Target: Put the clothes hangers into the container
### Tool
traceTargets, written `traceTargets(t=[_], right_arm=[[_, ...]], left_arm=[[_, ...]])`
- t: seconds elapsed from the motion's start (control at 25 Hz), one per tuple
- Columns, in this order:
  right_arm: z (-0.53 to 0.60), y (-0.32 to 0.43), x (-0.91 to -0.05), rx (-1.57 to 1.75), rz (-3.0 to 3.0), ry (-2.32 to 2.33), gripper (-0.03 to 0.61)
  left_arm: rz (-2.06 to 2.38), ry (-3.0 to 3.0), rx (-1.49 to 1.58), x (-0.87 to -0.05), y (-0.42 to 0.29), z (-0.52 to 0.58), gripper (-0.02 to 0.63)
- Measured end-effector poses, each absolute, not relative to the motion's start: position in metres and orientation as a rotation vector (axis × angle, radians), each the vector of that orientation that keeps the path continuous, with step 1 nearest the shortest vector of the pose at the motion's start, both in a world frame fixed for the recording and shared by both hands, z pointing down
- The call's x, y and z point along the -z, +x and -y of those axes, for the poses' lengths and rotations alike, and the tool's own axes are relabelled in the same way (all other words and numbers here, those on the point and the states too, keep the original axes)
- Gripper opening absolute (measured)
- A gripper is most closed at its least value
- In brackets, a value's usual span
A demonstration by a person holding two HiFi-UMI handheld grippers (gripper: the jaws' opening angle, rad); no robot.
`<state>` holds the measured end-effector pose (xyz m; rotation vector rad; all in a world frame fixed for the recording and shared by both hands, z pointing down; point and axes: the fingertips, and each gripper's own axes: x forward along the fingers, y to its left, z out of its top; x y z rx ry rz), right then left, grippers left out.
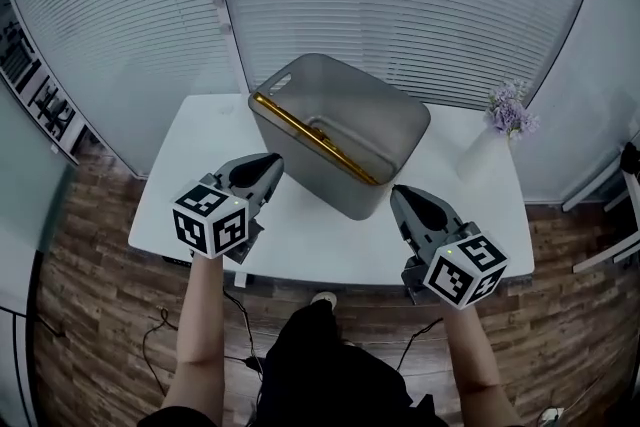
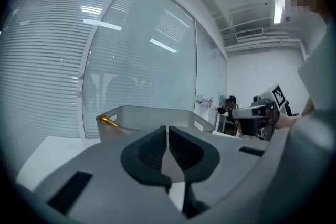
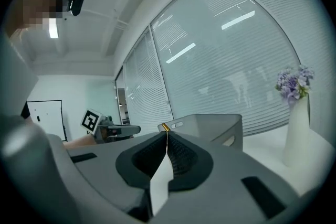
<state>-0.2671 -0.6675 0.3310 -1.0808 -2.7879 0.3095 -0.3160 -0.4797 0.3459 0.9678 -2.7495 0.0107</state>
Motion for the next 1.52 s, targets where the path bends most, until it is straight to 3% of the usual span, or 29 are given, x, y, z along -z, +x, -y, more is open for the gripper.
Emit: traceTargets(t=[0.32,0.64,0.92,1.52], right_arm=[[0.677,-0.225,-0.360,-0.342,2.848,-0.948,0.029],[0.676,-0.190,-0.395,-0.155,2.910,-0.835,0.029],[0.671,-0.163,-0.440,-0.263,2.857,-0.778,0.029],[0.681,-0.149,-0.448,-0.282,2.811,-0.759,0.029]], left_arm=[[2.849,0.910,0.147,-0.374,-0.248,0.488,0.011],[2.900,0.796,0.253,-0.403,-0.201,0.496,0.009],[2.924,0.854,0.091,-0.433,-0.166,0.514,0.009],[2.845,0.895,0.078,-0.457,-0.158,0.539,0.009]])
